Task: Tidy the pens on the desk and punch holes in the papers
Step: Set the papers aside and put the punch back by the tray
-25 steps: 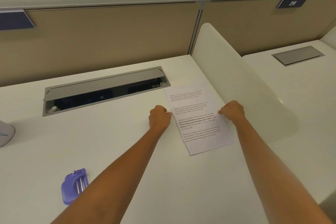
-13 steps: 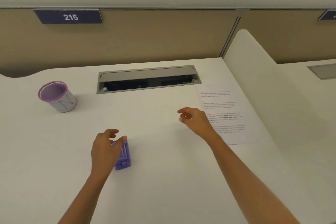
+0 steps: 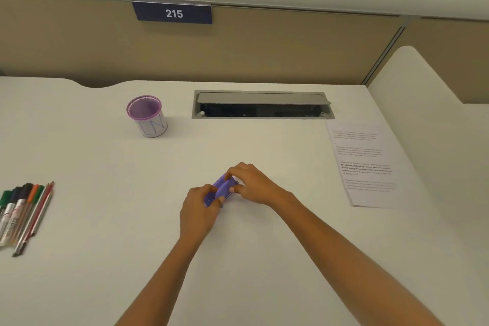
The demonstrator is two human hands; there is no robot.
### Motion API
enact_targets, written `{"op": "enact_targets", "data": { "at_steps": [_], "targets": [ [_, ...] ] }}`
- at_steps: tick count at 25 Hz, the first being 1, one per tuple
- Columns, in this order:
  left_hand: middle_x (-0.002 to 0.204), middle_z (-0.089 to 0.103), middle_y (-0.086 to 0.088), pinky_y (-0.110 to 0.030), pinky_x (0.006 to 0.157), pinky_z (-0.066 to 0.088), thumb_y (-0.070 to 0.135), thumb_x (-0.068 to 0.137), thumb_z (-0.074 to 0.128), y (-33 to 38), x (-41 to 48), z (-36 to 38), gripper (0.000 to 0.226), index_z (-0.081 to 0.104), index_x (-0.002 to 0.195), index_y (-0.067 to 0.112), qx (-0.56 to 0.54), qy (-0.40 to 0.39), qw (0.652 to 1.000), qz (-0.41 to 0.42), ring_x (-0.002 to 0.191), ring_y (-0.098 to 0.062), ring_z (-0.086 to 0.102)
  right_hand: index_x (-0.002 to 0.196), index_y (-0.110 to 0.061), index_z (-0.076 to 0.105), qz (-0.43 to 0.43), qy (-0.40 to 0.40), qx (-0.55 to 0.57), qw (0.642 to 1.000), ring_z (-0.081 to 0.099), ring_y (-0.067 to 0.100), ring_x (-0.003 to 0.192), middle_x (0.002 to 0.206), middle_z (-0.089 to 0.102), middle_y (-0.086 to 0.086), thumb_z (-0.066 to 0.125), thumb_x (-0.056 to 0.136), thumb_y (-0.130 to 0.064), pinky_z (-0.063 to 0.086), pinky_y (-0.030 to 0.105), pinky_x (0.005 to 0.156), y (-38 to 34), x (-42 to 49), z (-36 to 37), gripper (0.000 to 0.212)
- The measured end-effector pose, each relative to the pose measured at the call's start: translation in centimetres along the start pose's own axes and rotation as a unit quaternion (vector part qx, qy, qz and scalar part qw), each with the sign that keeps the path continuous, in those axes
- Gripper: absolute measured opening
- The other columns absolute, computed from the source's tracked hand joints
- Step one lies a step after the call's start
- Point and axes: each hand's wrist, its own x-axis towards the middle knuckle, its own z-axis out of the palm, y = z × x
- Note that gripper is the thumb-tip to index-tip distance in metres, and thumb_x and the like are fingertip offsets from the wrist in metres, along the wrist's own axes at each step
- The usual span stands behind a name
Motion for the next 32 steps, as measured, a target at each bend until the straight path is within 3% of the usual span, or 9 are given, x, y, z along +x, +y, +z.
{"op": "enact_targets", "data": {
  "at_steps": [3,5,12,17,22,25,28,32],
  "targets": [
    [0.103,0.060,0.004,-0.018,0.070,0.044,0.017,0.084,0.070,-1.6,0.2,-1.1,0.014,0.069,0.097,0.018,0.091,0.003,0.984,0.155,0.088,-0.016,0.058,0.099,-0.015,0.062,-0.044,0.076,-0.007,0.996,0.055,0.018,0.103,0.121,0.054,0.001,0.062,0.089,-0.016,0.046,0.027,0.090,1.2,-2.5,1.3,0.011],
    [0.112,0.062,-0.001,-0.024,0.075,0.052,0.011,0.083,0.069,-2.4,0.5,-1.4,0.017,0.070,0.100,0.014,0.134,-0.026,0.971,0.198,0.092,-0.021,0.062,0.099,-0.014,0.061,-0.061,0.114,-0.017,0.991,0.058,0.018,0.100,0.124,0.054,0.001,0.060,0.090,-0.013,0.047,0.021,0.085,1.6,-4.0,3.0,0.009],
    [0.120,0.063,-0.004,-0.021,0.083,0.048,0.005,0.084,0.067,-2.8,1.5,-1.3,0.018,0.069,0.101,0.011,0.074,-0.040,0.971,0.226,0.098,-0.021,0.064,0.101,-0.014,0.061,-0.056,0.188,0.019,0.980,0.060,0.016,0.097,0.125,0.054,0.000,0.060,0.092,-0.015,0.045,0.013,0.085,1.0,-4.5,4.1,0.009],
    [0.117,0.065,-0.005,-0.027,0.088,0.050,0.007,0.085,0.069,-0.9,2.5,-2.1,0.018,0.069,0.103,0.008,0.016,-0.039,0.973,0.226,0.101,-0.023,0.064,0.103,-0.010,0.064,-0.047,0.217,0.061,0.973,0.061,0.020,0.100,0.121,0.057,0.005,0.063,0.090,-0.011,0.052,0.027,0.090,0.2,-4.0,2.7,0.013],
    [0.105,0.068,-0.005,-0.032,0.084,0.053,0.013,0.088,0.065,4.3,6.9,-3.6,0.018,0.066,0.106,0.012,-0.098,-0.105,0.983,0.112,0.096,-0.025,0.065,0.119,-0.020,0.060,0.065,0.257,0.299,0.917,0.063,0.016,0.102,0.116,0.064,-0.001,0.066,0.088,-0.011,0.053,0.014,0.080,-1.0,-1.7,-2.4,0.033],
    [0.118,0.065,-0.010,-0.038,0.090,0.053,0.021,0.088,0.067,6.9,10.3,-3.1,0.035,0.058,0.121,0.013,-0.121,-0.131,0.984,0.031,0.106,-0.028,0.063,0.130,-0.010,0.056,0.199,0.259,0.379,0.866,0.063,0.025,0.109,0.126,0.063,0.011,0.066,0.090,-0.013,0.054,0.033,0.092,-0.4,0.7,-5.3,0.041],
    [0.127,0.060,-0.017,-0.044,0.097,0.052,0.023,0.082,0.073,7.5,13.1,-1.1,0.058,0.050,0.132,0.006,-0.140,-0.108,0.981,-0.075,0.112,-0.032,0.061,0.125,-0.002,0.059,0.280,0.263,0.416,0.824,0.064,0.029,0.104,0.125,0.063,0.017,0.068,0.088,-0.011,0.055,0.034,0.087,1.0,2.9,-5.9,0.039],
    [0.115,0.065,-0.024,-0.041,0.094,0.054,0.032,0.080,0.074,7.4,16.7,2.0,0.051,0.063,0.113,-0.006,-0.120,-0.094,0.972,-0.179,0.098,-0.034,0.065,0.103,-0.005,0.069,0.323,0.280,0.374,0.823,0.064,0.024,0.091,0.113,0.069,0.017,0.067,0.089,-0.018,0.053,0.028,0.079,3.5,5.8,-6.1,0.020]
  ]
}}
